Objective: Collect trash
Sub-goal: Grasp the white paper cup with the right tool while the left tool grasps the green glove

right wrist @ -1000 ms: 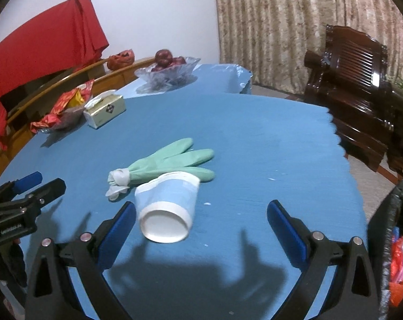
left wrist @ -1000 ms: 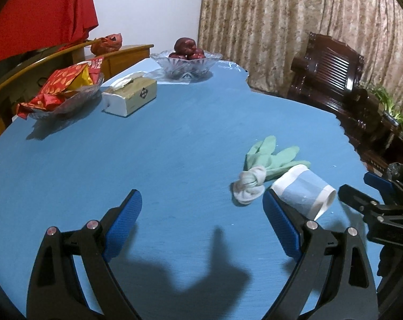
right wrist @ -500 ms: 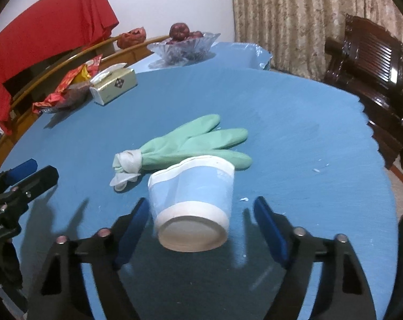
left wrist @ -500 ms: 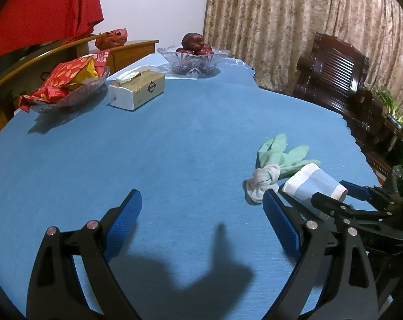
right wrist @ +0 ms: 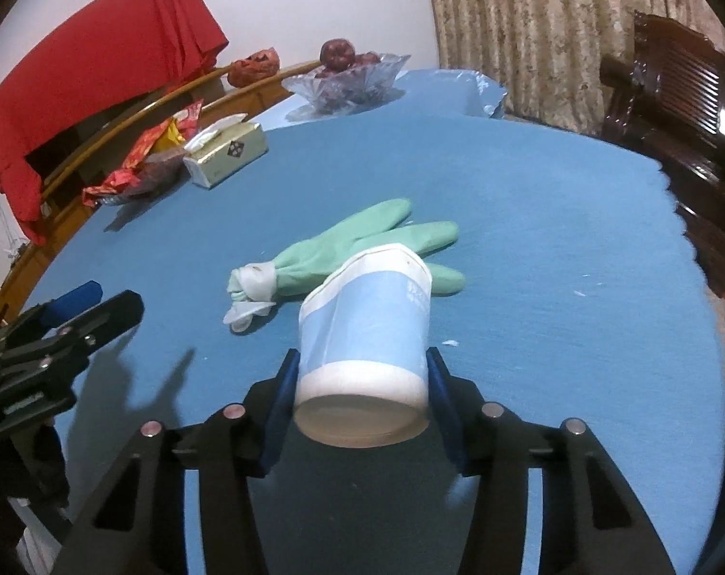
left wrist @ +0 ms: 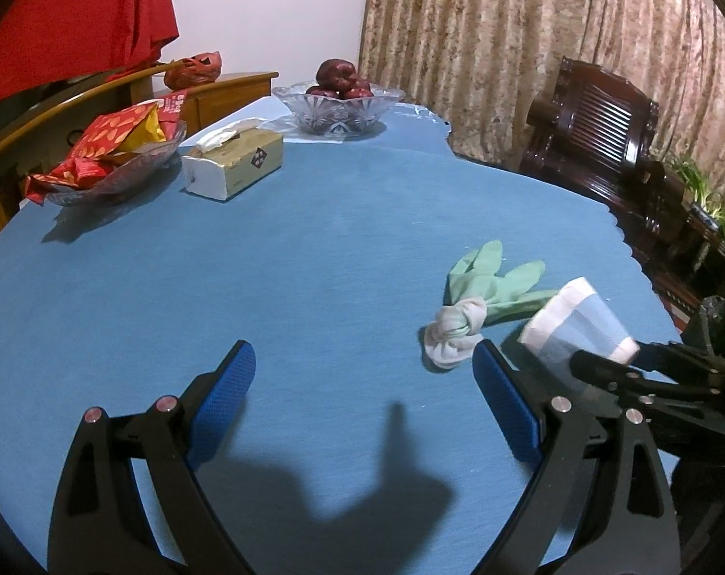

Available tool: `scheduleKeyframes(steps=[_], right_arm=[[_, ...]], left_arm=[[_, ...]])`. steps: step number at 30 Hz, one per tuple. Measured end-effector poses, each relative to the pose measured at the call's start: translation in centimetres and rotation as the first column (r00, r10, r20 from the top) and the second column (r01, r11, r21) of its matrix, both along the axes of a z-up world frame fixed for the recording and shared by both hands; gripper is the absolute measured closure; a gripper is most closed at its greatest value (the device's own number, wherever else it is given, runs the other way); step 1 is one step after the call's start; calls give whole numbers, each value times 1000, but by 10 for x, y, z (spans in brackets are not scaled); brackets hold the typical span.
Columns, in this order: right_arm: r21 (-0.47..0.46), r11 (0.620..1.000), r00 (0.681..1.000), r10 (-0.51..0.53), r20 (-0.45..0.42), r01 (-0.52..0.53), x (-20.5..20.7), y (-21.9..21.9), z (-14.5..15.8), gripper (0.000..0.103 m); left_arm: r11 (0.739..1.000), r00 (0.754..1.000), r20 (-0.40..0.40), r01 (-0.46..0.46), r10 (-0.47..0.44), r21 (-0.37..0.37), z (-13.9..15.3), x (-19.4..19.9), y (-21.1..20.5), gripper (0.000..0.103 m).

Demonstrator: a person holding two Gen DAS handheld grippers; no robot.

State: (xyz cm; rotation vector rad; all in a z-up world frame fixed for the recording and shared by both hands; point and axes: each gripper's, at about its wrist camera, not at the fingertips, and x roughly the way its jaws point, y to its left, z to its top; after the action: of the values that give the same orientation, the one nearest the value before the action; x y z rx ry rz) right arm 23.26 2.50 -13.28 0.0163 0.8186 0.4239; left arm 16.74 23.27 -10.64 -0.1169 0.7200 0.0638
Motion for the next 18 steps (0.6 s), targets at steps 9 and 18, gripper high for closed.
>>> scheduleKeyframes(steps=[9,18], right_arm=[[1,991,991,-135,23,135,1,-61,13,52],[-4,985,985,-172,29,172,5,-82,13,52]], left_arm=[[999,998,-14,53,-53,-5,-9,28,-29,15],[997,995,-59,83,-82,6,-23,65,-46,21]])
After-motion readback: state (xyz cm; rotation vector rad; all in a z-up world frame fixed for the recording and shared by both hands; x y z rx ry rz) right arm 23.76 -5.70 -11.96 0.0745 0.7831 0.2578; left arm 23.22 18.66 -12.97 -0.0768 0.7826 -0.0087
